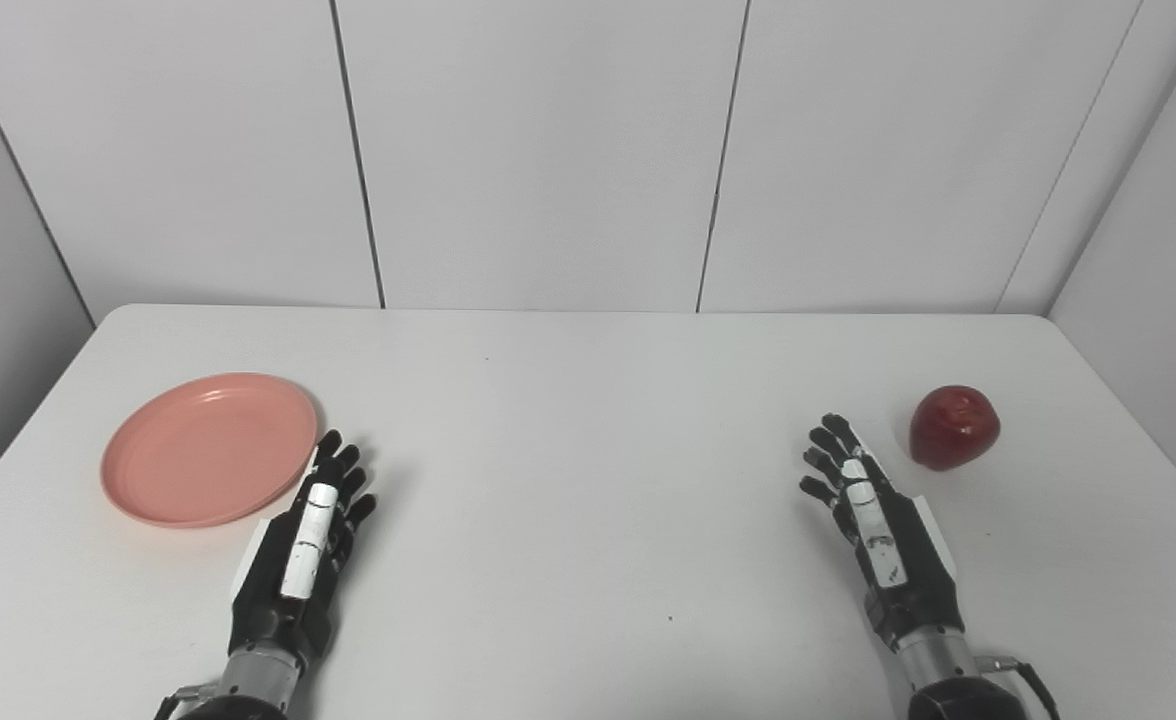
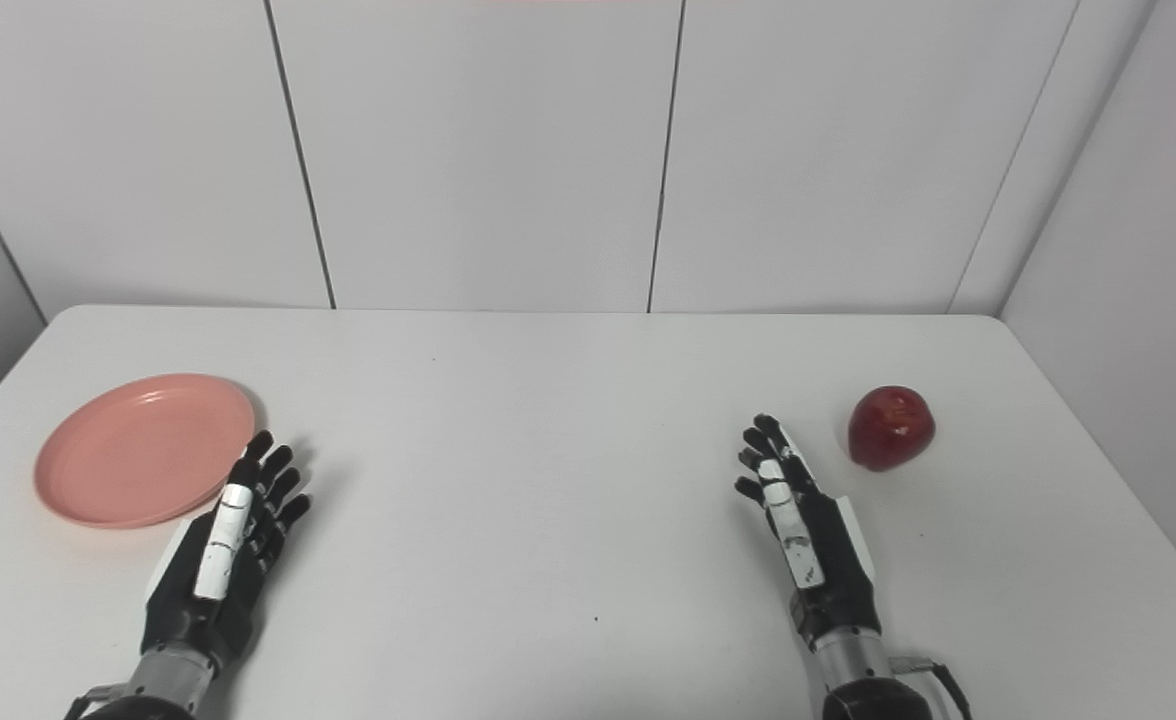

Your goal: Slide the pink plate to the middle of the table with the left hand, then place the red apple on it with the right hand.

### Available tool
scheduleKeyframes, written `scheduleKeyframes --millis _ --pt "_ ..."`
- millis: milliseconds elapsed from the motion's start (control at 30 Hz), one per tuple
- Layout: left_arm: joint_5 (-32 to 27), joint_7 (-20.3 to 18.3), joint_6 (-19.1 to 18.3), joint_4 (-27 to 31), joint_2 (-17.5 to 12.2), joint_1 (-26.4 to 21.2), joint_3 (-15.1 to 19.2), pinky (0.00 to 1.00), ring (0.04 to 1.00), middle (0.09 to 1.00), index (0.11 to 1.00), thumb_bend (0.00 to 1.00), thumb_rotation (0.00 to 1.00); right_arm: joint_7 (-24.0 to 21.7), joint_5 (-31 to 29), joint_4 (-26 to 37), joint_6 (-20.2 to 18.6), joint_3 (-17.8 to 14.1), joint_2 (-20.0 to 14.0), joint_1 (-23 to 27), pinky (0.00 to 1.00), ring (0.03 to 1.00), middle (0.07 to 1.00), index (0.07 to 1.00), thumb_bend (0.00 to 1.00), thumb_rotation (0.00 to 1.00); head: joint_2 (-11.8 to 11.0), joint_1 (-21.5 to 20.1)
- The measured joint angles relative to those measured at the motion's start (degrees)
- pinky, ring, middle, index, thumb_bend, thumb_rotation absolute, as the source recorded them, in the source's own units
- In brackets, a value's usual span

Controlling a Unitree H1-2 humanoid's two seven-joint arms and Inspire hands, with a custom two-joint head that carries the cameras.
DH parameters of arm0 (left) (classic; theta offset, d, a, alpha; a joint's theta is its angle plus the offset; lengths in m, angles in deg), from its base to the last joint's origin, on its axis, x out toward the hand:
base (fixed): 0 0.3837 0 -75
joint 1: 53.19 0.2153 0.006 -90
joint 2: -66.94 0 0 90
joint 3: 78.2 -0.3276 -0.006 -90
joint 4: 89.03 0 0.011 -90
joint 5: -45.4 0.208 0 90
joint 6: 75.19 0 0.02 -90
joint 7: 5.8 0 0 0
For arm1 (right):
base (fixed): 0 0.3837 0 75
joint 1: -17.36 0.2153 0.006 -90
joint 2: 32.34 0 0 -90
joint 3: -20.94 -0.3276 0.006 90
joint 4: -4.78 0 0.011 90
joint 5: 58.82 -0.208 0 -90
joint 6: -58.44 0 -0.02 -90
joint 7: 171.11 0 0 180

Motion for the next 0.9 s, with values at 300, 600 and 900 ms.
scheduleKeyframes --millis 300,600,900 --pt "0.0 0.0 0.0 0.0 0.0 0.0 0.0 1.0 1.0 1.0 1.0 0.76 0.84 0.2 0.0 0.0 0.0 0.0 0.0 0.0 0.92 0.925 0.923 0.937 0.82 0.97 0.1 -0.1" --pt "0.0 0.0 0.0 0.0 0.0 -0.1 0.0 1.0 1.0 1.0 1.0 0.76 0.84 1.2 1.9 0.1 0.0 0.0 0.2 0.0 1.0 0.964 0.926 0.935 0.78 0.98 0.1 -0.1" --pt "0.0 -0.1 0.3 -0.2 0.0 -0.1 0.0 1.0 1.0 1.0 1.0 0.76 0.83 1.4 2.4 0.1 0.0 0.2 0.1 0.0 1.0 0.987 0.937 0.941 0.8 0.98 0.1 -0.2"
